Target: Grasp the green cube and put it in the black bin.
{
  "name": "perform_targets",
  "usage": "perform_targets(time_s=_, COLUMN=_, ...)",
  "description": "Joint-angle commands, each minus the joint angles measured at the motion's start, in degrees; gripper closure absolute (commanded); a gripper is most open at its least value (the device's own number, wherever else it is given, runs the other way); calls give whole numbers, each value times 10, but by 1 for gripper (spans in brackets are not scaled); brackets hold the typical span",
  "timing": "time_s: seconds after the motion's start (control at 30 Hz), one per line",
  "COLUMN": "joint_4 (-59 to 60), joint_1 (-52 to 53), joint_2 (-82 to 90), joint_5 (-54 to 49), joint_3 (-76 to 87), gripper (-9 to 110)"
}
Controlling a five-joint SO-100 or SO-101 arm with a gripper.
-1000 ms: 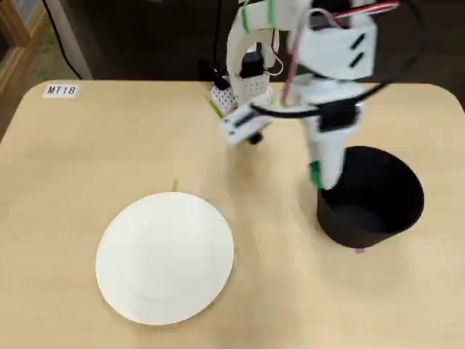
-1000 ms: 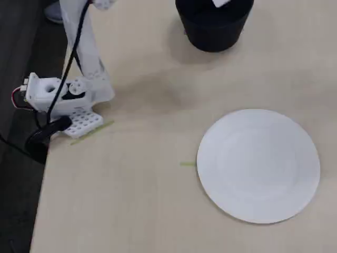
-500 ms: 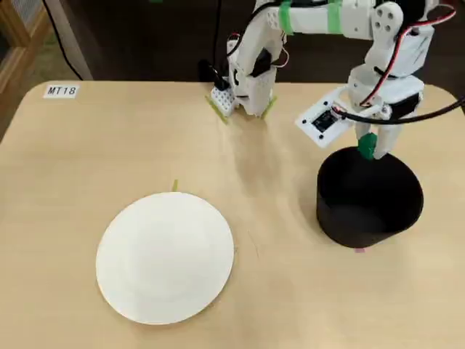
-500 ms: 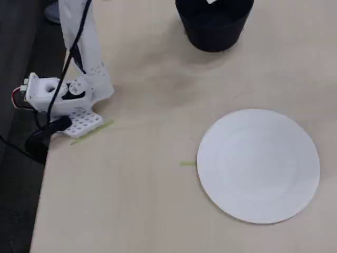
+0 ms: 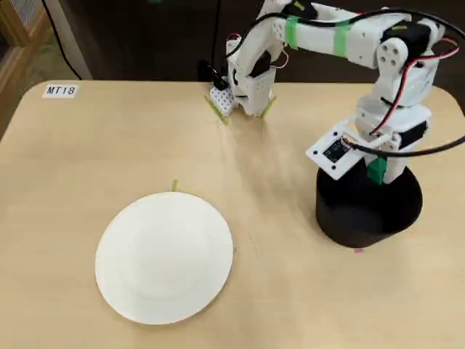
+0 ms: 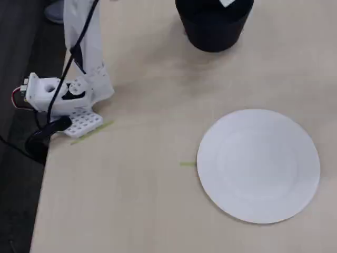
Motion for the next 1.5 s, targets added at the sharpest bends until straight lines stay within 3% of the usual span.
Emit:
perform_targets(time_s=0.0, joint_4=-8, joint_1=-1, joint_2=8, joint_5=-2, joint_3=-8, gripper=77)
perform_targets(time_s=0.07, joint_4=-11, joint_1=1, joint_2=10, joint_5=7, joint_3=-8, gripper=79)
perform_targets(time_s=0.17, joint_4=-18, joint_1=3, joint_2=11, joint_5=15, joint_3=-9, gripper=101)
perform_targets(time_s=0.33, joint_4=14, joint_1=20, joint_2=29, joint_5=43, joint_3=-9, gripper=102)
perform_targets(time_s=0.47, joint_4=71, joint_1=114, joint_2=171, joint_5=54, joint_3=54, gripper=102)
perform_targets(time_s=0.57, joint_4=46, joint_1=208, joint_2=378, joint_5=58, joint_3=196, gripper=102)
perform_targets(time_s=0.73, joint_4=-92, joint_1=317, joint_2=784, joint_5=71, joint_3=572, gripper=102)
perform_targets(time_s=1.0, joint_4=-176, joint_1=346, joint_2=1073, joint_5=23, joint_3=921, gripper=102)
perform_targets(time_s=1.47, joint_4=-207, joint_1=354, joint_2=1131, joint_5=-34, joint_3=1108, gripper=102)
